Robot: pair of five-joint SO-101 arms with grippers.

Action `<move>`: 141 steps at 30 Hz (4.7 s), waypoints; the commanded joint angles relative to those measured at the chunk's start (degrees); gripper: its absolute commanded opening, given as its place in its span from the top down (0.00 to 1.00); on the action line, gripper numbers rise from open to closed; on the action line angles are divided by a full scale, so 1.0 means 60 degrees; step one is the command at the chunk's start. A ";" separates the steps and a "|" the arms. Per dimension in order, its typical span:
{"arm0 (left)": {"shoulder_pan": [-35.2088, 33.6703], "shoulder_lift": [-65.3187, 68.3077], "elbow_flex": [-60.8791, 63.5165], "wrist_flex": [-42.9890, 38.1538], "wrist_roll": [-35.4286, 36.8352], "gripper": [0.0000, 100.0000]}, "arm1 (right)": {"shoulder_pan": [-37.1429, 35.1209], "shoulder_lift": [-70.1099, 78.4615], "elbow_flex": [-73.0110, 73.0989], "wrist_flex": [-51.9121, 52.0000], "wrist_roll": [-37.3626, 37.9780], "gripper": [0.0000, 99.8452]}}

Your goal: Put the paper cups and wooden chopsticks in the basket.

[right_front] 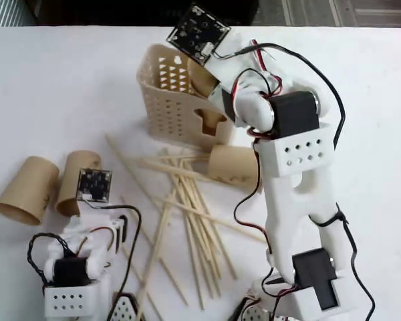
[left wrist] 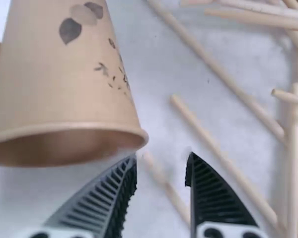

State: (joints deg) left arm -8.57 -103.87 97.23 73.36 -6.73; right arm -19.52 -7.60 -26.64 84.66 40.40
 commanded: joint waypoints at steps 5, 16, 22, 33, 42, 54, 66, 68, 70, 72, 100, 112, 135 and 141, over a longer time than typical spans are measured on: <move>-0.0022 -0.0051 -0.0044 0.0044 0.0088 0.83 | -0.0271 -0.1516 -0.0762 0.1897 -0.0440 0.71; -0.0022 -0.0051 -0.0044 0.0044 0.0088 0.83 | -0.0418 -0.5062 0.2784 0.2308 -0.1407 0.80; -0.0022 -0.0051 -0.0044 0.0044 0.0088 0.83 | -0.0388 -0.7231 0.6125 0.2308 -0.1451 0.80; -0.0066 -0.0066 -0.0381 0.0073 0.0044 0.82 | 0.1355 -0.8154 1.0139 0.0183 -0.4806 0.80; -0.0081 -0.0066 -0.2330 0.0000 -0.2374 0.82 | 0.1443 -0.6938 1.0447 -0.0740 -0.4864 0.80; -0.0872 -0.0081 -0.4923 0.0015 -0.2564 0.82 | 0.1751 -0.3656 0.9832 -0.1927 -0.5875 0.79; -0.2513 -0.0095 -0.5832 0.0000 -0.2564 0.82 | 0.1209 -0.1780 0.9744 -0.2645 -0.5993 0.87; -0.2718 -0.0095 -0.5802 0.0000 -0.2564 0.82 | 0.1150 -0.1780 0.9744 -0.2630 -0.5978 0.91; -0.2894 -0.0095 -0.5788 0.0000 -0.2564 0.82 | 0.1209 -0.1780 0.9744 -0.2674 -0.5949 0.96; -0.3040 -0.0095 -0.5788 0.0000 -0.2564 0.83 | 0.1209 -0.1795 0.9685 -0.2630 -0.5421 0.98; -0.4125 -0.0037 -0.3736 0.0000 -1.1209 0.67 | 0.1575 -0.6777 1.1853 -0.2264 -0.5099 0.98; -0.3670 -0.0037 -0.1348 -0.2520 -1.0564 0.67 | 0.1590 -0.6850 1.2659 -0.2864 -0.4645 0.98; -0.2044 -0.0095 -0.3326 -0.2066 -0.5670 0.98 | 0.1590 -0.6864 1.2571 -0.2850 -0.4630 0.98; -0.1678 -0.0095 -0.5055 -0.1319 -0.4103 0.98 | 0.1941 -0.6864 1.1839 -0.2190 -0.4630 0.98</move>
State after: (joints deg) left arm -20.18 -104.22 74.73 63.78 -36.70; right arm -9.76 -47.52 48.70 69.80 12.00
